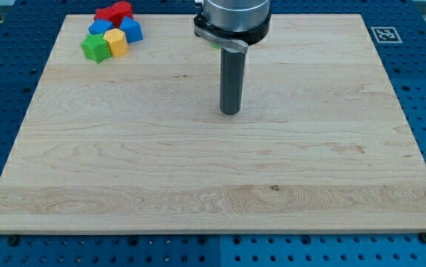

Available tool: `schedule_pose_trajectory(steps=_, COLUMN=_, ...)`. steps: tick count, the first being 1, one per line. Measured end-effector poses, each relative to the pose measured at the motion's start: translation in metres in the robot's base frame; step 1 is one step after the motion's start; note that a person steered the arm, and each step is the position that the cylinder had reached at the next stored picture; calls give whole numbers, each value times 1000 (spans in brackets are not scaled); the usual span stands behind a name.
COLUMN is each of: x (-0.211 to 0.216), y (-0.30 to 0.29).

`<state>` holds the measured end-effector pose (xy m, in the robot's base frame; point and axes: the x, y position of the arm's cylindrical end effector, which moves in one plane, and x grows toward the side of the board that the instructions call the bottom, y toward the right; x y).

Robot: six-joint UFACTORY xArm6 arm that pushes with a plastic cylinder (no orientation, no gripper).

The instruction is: Move the green star and yellow hexagon slightly right

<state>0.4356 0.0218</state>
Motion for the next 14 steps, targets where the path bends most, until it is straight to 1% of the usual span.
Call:
schedule_pose_trajectory(steps=1, x=0, y=-1)
schedule_pose_trajectory(steps=2, x=-1, y=-49)
schedule_pose_trajectory(steps=3, x=-2, y=-113)
schedule_pose_trajectory(steps=5, x=-28, y=-281)
schedule_pose_trajectory(steps=6, x=-37, y=-288)
schedule_pose_trajectory(steps=7, x=-92, y=-270)
schedule_pose_trajectory(steps=8, x=-130, y=-265)
schedule_pose_trajectory(steps=9, x=-131, y=-265)
schedule_pose_trajectory(steps=11, x=-130, y=-327)
schedule_pose_trajectory(steps=12, x=-155, y=-323)
schedule_pose_trajectory(steps=13, x=-178, y=-300)
schedule_pose_trajectory(steps=14, x=-166, y=-264)
